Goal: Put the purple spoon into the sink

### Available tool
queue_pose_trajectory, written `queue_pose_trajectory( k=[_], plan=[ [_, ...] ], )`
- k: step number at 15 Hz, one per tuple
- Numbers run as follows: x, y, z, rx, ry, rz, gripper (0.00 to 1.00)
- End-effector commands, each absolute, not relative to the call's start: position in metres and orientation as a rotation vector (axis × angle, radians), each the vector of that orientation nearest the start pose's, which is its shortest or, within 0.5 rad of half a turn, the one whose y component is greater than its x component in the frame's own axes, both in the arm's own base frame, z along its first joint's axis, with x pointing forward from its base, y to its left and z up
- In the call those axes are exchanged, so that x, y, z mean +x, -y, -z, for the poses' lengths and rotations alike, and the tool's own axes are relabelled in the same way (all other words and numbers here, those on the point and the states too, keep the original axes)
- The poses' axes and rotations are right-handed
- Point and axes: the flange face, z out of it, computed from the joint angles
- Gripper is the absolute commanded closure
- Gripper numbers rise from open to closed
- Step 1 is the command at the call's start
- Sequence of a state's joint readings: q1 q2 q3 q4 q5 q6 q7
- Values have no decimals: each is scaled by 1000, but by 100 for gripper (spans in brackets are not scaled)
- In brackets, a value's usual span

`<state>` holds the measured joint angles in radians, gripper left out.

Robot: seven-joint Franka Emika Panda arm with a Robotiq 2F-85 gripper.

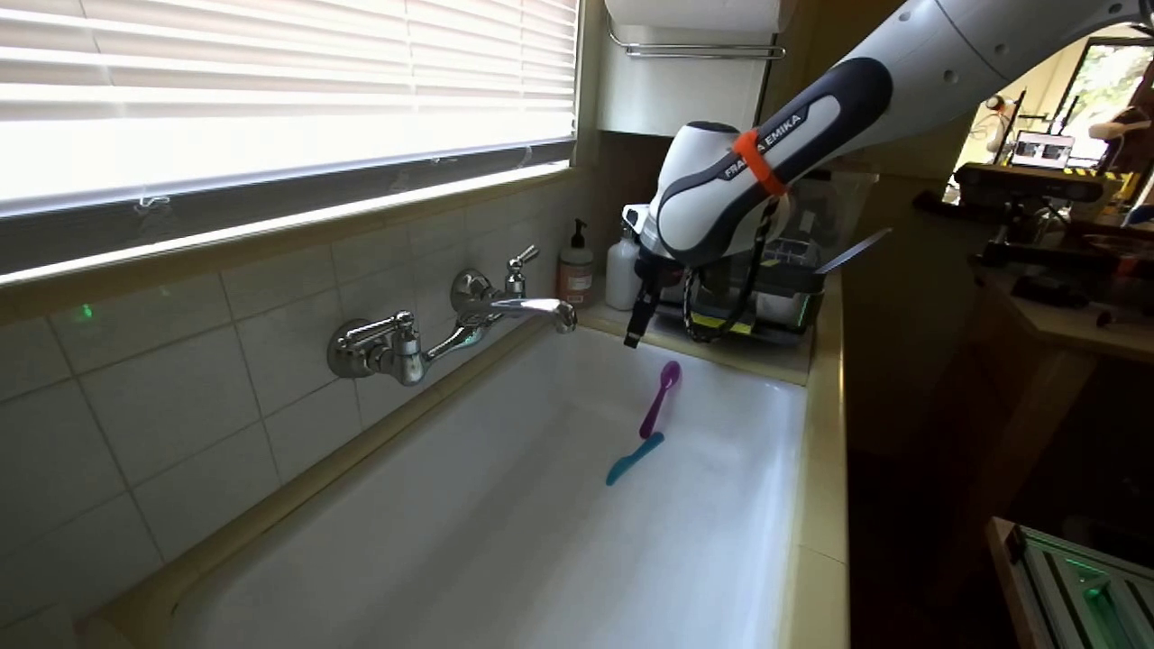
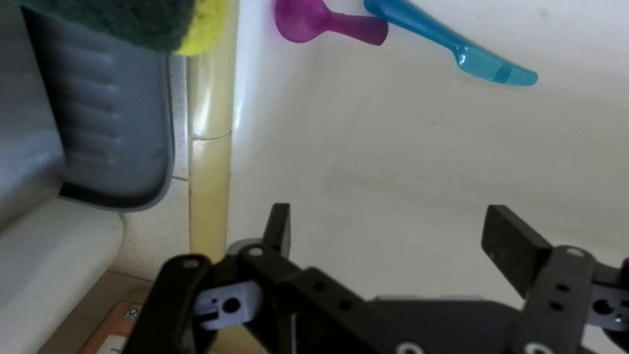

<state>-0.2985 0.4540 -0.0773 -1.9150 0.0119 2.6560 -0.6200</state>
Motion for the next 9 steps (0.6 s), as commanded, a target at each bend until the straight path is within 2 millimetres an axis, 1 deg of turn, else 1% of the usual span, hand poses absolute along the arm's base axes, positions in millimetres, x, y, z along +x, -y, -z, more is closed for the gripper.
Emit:
queue_pose_trajectory(
  k=[1,6,9],
  plan=[
    [601,229,-307,-3268,416,355,0],
    [583,226,-341,-3291,353,289,0],
    [567,224,-359,-3301,283,216,0]
  ],
)
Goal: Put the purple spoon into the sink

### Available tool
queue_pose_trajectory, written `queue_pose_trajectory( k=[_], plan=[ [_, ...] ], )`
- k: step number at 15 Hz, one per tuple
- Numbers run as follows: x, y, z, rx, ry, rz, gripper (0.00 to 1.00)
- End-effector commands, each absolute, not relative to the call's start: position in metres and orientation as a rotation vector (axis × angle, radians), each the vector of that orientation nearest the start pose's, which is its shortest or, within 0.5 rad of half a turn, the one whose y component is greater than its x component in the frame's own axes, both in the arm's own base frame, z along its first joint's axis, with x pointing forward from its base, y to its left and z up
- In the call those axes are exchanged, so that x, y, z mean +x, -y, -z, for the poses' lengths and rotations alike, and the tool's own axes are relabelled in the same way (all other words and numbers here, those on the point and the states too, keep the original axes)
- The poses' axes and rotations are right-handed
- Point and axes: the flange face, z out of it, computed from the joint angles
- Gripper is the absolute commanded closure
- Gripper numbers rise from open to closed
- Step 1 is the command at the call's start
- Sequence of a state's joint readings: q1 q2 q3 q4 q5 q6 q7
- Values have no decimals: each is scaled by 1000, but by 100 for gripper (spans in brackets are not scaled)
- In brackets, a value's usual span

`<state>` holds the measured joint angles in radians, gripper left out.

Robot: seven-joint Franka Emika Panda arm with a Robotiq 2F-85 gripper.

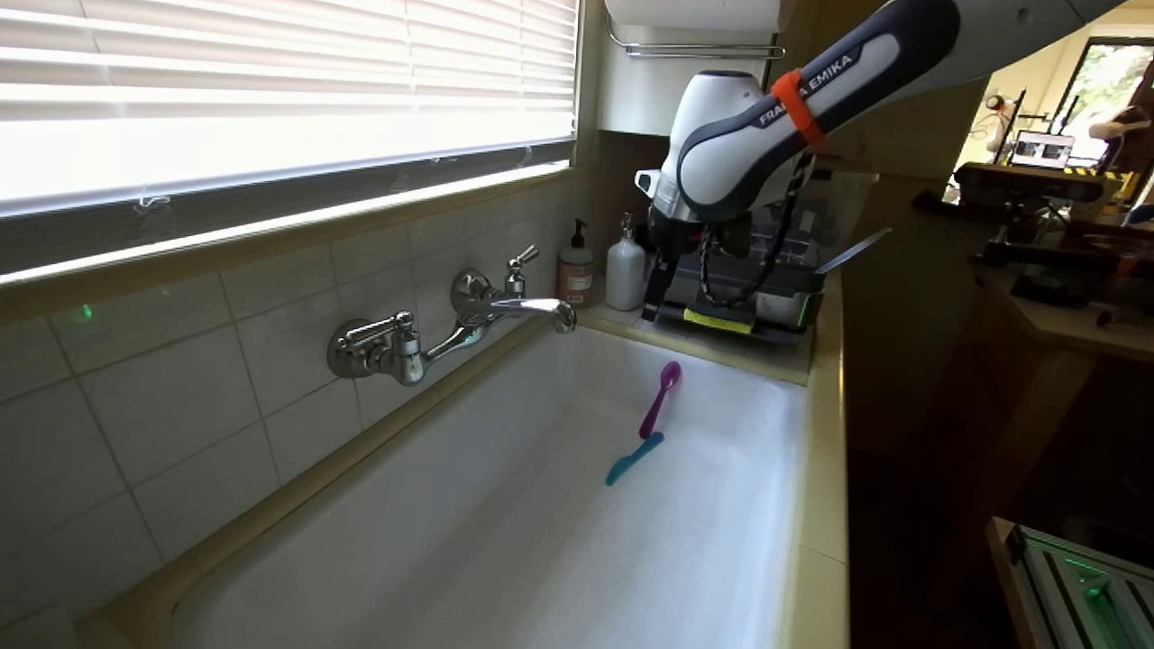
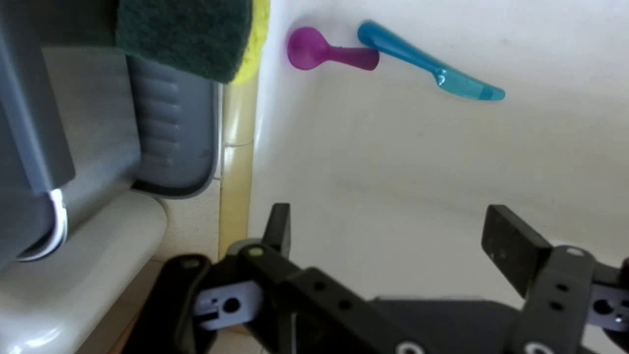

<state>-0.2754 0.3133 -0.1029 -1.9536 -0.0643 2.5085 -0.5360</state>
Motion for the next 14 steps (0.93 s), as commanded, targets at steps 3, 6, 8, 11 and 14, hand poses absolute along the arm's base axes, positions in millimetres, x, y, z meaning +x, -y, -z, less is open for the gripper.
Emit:
queue_pose_trajectory(
  k=[3,6,8,11,14],
  plan=[
    [549,221,-376,-3297,223,153,0],
    [531,221,-390,-3289,162,100,0],
    [519,222,-398,-3273,142,49,0],
    [502,226,-409,-3264,108,-6,0],
    [488,227,-416,-3246,97,-66,0]
  ],
)
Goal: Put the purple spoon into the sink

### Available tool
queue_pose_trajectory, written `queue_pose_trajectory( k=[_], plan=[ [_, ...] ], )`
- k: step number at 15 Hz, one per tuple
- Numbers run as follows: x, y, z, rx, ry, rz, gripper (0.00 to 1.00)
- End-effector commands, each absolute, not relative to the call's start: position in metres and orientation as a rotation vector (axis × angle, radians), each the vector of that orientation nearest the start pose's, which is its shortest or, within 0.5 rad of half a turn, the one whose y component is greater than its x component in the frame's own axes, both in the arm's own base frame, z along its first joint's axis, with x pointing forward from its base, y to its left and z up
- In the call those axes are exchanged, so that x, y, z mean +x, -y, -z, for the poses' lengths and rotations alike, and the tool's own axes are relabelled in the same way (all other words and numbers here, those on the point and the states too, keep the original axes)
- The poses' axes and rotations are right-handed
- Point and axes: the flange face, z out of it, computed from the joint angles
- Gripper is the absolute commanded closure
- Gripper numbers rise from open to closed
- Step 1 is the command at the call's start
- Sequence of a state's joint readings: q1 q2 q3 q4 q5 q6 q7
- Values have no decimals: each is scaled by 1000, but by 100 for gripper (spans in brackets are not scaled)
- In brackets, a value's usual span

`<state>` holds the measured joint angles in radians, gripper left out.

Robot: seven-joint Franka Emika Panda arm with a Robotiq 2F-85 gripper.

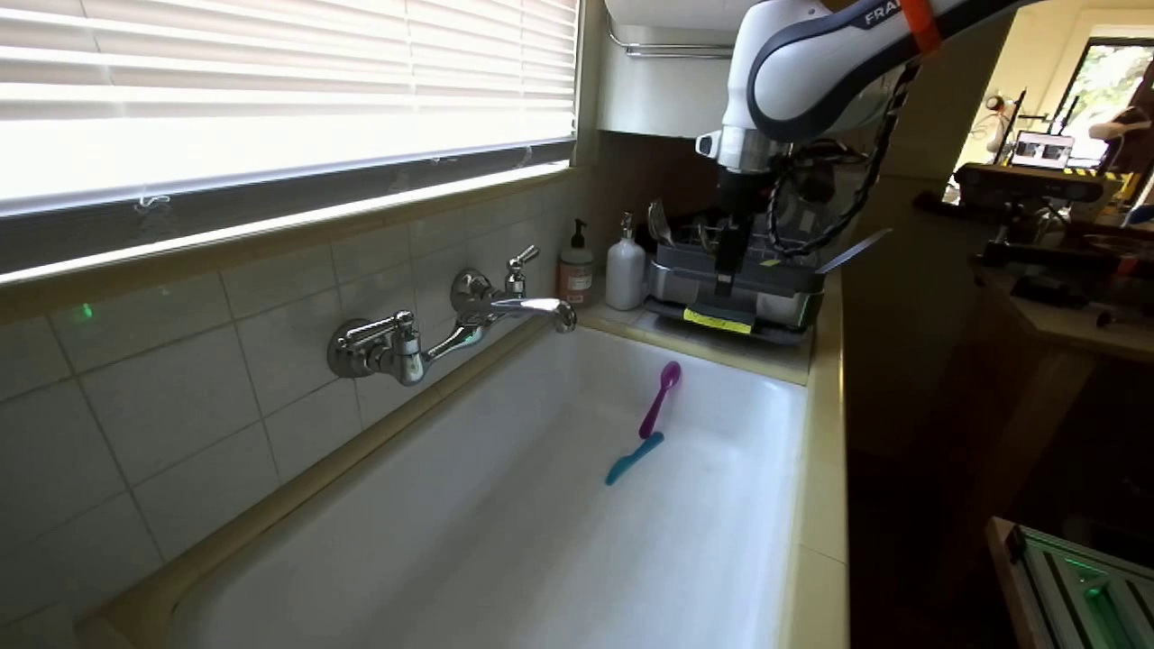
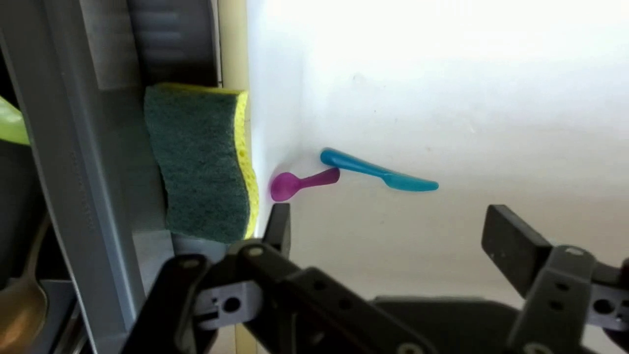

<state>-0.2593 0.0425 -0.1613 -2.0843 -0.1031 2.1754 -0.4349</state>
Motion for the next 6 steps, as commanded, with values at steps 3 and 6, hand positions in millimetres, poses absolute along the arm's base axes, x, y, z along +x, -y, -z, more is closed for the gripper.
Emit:
queue_pose_trajectory(
  k=[3,6],
  plan=[
    [498,232,-418,-3235,100,-20,0],
    [500,232,-418,-3235,101,-20,0]
  ],
)
